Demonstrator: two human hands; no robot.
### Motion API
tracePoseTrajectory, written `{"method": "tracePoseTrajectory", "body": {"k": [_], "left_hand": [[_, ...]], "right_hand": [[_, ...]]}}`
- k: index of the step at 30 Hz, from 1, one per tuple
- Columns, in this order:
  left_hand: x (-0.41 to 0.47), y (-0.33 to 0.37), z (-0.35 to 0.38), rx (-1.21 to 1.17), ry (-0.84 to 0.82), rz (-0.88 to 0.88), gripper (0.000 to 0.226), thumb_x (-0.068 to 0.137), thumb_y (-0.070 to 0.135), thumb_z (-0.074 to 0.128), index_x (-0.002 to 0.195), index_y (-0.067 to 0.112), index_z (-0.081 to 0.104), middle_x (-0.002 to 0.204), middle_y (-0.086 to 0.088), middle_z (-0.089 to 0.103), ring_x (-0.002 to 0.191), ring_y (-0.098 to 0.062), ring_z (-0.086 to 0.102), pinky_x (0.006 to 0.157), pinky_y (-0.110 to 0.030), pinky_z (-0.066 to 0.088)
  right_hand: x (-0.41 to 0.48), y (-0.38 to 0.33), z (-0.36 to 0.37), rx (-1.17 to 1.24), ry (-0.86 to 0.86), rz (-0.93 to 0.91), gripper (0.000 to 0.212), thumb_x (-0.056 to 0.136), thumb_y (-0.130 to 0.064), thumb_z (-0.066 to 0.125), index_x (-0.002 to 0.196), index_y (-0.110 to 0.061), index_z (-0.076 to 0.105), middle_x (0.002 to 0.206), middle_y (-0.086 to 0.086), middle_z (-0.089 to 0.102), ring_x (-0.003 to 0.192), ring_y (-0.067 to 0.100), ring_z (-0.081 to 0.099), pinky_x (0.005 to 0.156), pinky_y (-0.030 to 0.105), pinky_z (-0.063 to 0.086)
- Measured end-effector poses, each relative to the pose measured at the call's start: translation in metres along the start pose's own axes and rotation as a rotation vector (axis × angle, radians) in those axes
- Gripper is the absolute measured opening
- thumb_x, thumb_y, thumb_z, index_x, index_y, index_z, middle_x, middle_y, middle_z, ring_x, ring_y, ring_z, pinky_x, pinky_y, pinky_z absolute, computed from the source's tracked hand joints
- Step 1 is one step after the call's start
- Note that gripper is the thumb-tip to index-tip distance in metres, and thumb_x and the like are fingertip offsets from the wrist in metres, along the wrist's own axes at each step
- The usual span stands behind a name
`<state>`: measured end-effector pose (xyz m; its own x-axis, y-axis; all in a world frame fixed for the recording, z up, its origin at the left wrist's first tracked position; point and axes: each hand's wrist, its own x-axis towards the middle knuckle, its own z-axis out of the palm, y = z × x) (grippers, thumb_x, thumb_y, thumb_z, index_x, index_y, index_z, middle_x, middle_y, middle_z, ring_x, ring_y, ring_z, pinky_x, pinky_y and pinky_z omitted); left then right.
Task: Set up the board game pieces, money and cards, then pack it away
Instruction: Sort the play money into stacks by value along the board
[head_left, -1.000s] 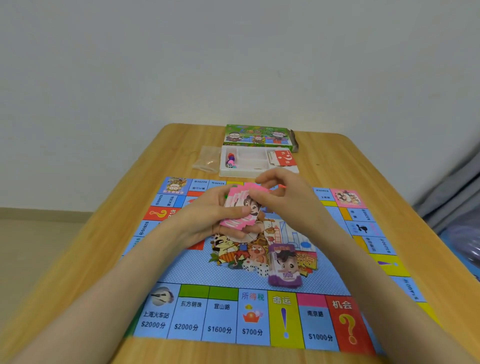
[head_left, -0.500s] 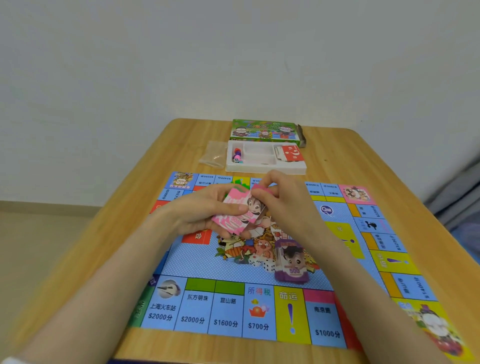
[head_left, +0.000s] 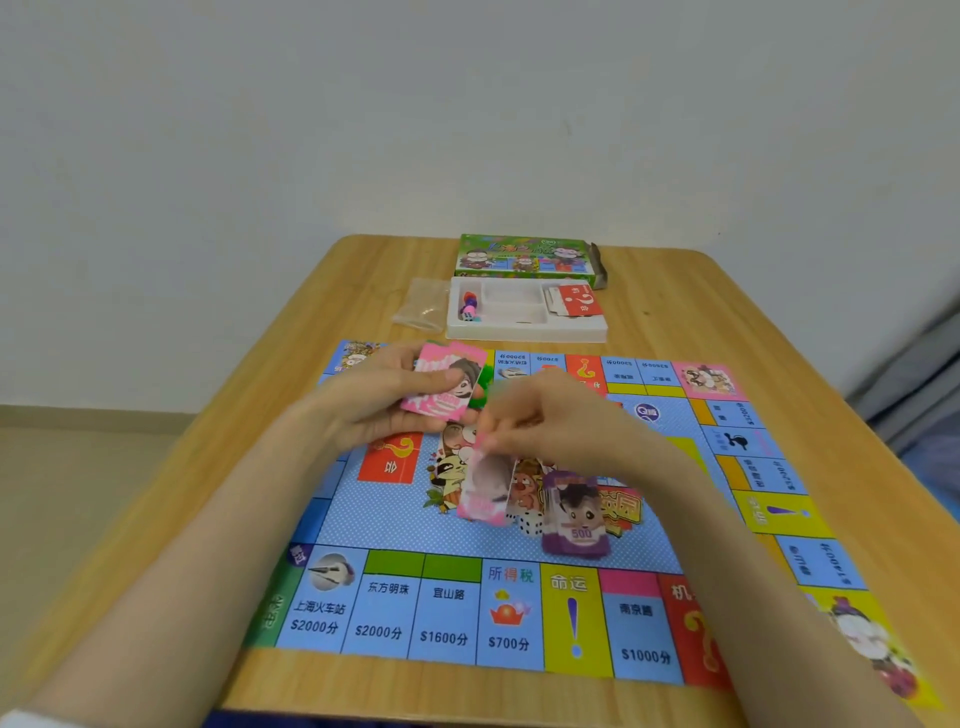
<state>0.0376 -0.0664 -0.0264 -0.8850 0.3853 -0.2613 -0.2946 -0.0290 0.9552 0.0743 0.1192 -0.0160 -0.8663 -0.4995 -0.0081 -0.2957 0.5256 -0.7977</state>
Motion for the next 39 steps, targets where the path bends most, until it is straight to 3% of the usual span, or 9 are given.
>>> {"method": "tracePoseTrajectory", "body": {"k": [3,7,11,20,24,28,34,36,39], "left_hand": [[-0.001,0.002,0.002,-0.020,0.013,-0.001,0.021,0.087,0.002,0.056,0.106,0.011,0.058,0.080,-0.006,0.074,0.062,-0.017,0.072,0.040,-0.018,0.051],[-0.001,0.002,0.002,-0.009,0.024,-0.006,0.027,0.084,0.003,0.058,0.110,0.010,0.057,0.083,-0.008,0.074,0.065,-0.018,0.072,0.041,-0.019,0.052],[-0.002,0.003,0.003,-0.025,0.031,0.002,0.020,0.088,0.003,0.056,0.106,0.011,0.058,0.084,-0.007,0.075,0.065,-0.019,0.072,0.040,-0.018,0.051],[-0.003,0.003,0.004,-0.019,0.026,0.022,0.020,0.088,0.003,0.057,0.106,0.012,0.058,0.084,-0.007,0.075,0.065,-0.019,0.072,0.040,-0.018,0.051],[-0.003,0.002,0.006,0.016,0.037,0.042,0.024,0.082,0.005,0.062,0.104,0.011,0.058,0.076,-0.004,0.074,0.058,-0.016,0.070,0.040,-0.018,0.051],[-0.004,-0.001,0.010,0.091,-0.013,0.058,0.040,0.068,0.012,0.068,0.107,0.013,0.059,0.074,-0.001,0.072,0.057,-0.017,0.070,0.039,-0.018,0.049],[-0.005,-0.003,0.016,0.102,-0.067,0.061,0.042,0.068,0.012,0.067,0.109,0.014,0.057,0.072,0.003,0.071,0.056,-0.014,0.069,0.040,-0.017,0.050],[-0.006,-0.002,0.018,0.099,-0.077,0.056,0.038,0.071,0.015,0.065,0.108,0.014,0.057,0.072,0.003,0.072,0.055,-0.013,0.069,0.043,-0.018,0.052],[-0.006,-0.001,0.017,0.056,-0.100,0.023,0.032,0.078,0.019,0.061,0.109,0.013,0.057,0.080,-0.005,0.074,0.061,-0.020,0.071,0.049,-0.021,0.055]], "right_hand": [[0.006,0.005,0.012,-0.139,-0.055,0.016,0.010,0.083,-0.012,0.071,0.075,-0.017,0.066,0.060,-0.009,0.061,0.055,-0.006,0.056,0.061,0.011,0.047],[0.008,0.009,0.018,-0.265,-0.029,0.010,0.004,0.083,-0.016,0.070,0.080,-0.013,0.069,0.064,-0.011,0.058,0.055,-0.007,0.052,0.055,0.004,0.039],[0.007,0.011,0.019,-0.333,-0.025,0.002,0.005,0.083,-0.016,0.069,0.085,-0.011,0.068,0.074,0.002,0.064,0.061,0.002,0.051,0.055,0.008,0.039],[0.007,0.013,0.018,-0.368,-0.020,0.005,0.023,0.075,-0.034,0.077,0.084,-0.018,0.064,0.078,-0.010,0.051,0.066,0.002,0.046,0.057,0.014,0.036],[0.006,0.009,0.008,-0.131,0.135,0.054,0.032,0.067,-0.039,0.080,0.075,-0.014,0.063,0.067,-0.006,0.056,0.053,0.000,0.045,0.051,0.012,0.035],[0.008,0.009,0.006,0.110,0.371,0.059,0.036,0.071,-0.040,0.076,0.083,-0.012,0.057,0.068,0.000,0.053,0.060,0.009,0.047,0.059,0.028,0.042],[0.011,0.009,0.007,0.181,0.518,0.032,0.016,0.080,-0.009,0.072,0.081,-0.018,0.059,0.074,0.009,0.065,0.074,0.031,0.065,0.070,0.039,0.054],[0.010,0.010,0.007,0.141,0.537,0.007,0.013,0.082,-0.006,0.069,0.083,-0.017,0.061,0.068,0.007,0.065,0.068,0.027,0.065,0.068,0.037,0.054],[0.010,0.013,0.008,0.031,0.558,-0.008,0.016,0.084,-0.006,0.067,0.096,-0.016,0.065,0.060,-0.007,0.059,0.057,0.003,0.056,0.064,0.024,0.049]]}}
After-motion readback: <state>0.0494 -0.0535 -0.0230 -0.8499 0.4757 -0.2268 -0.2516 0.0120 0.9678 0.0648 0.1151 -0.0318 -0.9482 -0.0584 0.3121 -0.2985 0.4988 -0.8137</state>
